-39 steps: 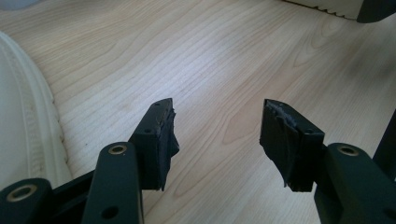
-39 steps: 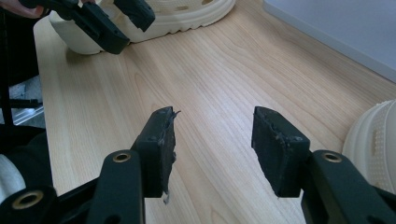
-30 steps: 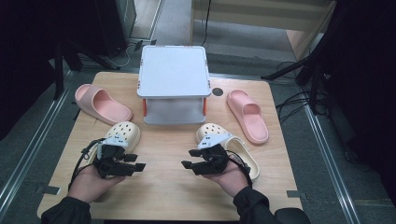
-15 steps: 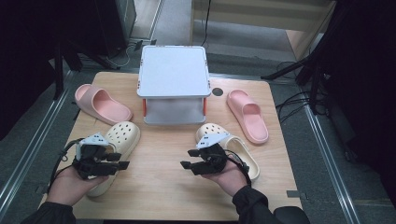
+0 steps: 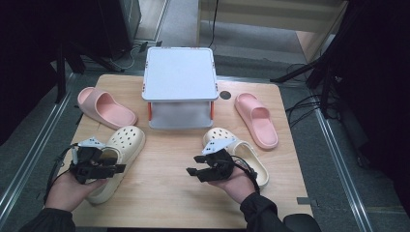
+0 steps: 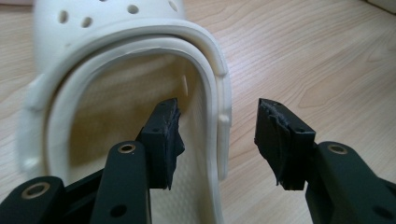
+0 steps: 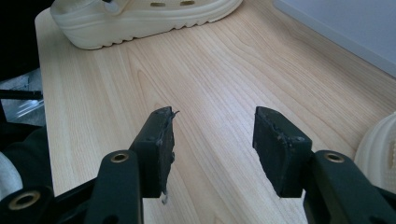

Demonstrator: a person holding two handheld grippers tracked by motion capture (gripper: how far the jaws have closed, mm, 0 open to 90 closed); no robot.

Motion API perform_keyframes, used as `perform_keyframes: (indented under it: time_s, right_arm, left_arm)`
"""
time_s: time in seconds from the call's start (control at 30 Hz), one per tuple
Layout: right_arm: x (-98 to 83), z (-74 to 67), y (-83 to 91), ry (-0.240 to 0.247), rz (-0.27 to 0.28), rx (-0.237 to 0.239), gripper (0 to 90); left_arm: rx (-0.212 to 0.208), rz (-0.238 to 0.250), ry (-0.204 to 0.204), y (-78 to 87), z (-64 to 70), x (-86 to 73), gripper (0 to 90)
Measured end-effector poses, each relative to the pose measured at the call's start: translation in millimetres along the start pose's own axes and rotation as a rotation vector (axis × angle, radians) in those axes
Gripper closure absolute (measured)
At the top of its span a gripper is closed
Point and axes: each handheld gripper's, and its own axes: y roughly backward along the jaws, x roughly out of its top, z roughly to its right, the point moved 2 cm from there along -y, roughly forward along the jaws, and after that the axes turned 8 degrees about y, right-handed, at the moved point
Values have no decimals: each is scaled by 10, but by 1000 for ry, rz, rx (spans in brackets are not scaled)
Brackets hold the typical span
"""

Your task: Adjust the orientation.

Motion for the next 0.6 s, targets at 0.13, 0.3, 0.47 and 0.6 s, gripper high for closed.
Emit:
perform_keyframes:
  time_s: [0.13,0.3,0.47,0.6]
  right_arm:
    - [-2,1,-6,0,-2,0,486]
    - [-13,2,0,-3,-2,-3,486]
    - [-33,-1,16,-9,-3,-9,484]
    - [-57,-3,34,-12,-7,-19,482]
  left_arm:
    - [5,0,-9,-78,6,43,496]
    - [13,2,-7,-161,-10,100,518]
    - [6,1,-6,-183,-33,134,587]
    - [-9,-1,-11,-173,-39,151,680]
